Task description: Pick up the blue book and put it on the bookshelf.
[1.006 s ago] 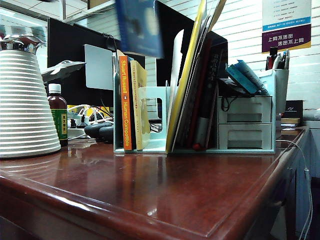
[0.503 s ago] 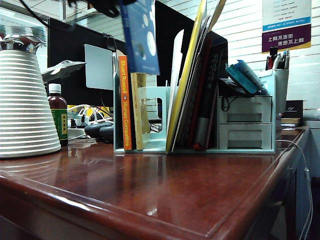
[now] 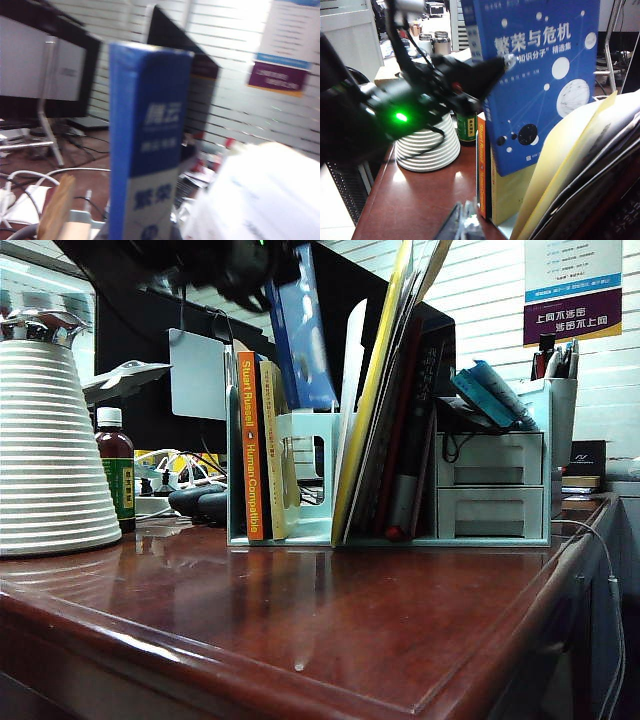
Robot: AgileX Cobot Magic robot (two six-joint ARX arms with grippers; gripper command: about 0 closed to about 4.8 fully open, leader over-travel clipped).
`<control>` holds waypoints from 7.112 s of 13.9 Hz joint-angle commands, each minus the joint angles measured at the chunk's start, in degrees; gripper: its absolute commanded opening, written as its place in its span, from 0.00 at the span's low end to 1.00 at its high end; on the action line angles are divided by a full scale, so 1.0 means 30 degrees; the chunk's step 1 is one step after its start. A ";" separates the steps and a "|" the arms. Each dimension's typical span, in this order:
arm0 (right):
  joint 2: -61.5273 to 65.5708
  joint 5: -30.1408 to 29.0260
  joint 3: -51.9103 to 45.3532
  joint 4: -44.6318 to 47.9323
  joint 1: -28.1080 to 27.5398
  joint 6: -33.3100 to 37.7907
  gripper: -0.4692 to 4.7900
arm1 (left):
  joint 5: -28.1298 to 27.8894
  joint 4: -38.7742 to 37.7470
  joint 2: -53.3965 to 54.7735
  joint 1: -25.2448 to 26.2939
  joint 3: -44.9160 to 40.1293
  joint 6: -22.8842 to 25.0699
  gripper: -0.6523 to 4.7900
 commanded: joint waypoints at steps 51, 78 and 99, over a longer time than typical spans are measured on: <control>-0.7890 0.7679 -0.5224 0.2922 0.0000 0.0022 0.08 | 0.3475 -1.5956 -1.7340 -0.0495 -0.6470 0.2958 0.11; -1.2116 1.0958 -1.2356 -0.1996 0.0051 0.0153 0.21 | 1.0593 -2.0815 -3.3951 1.1526 -2.2025 0.1377 0.11; -2.0152 1.0506 -1.6553 -0.3228 -0.5588 -0.0044 0.21 | 0.8925 -2.0975 -3.3951 1.1081 -2.2025 -0.0707 0.16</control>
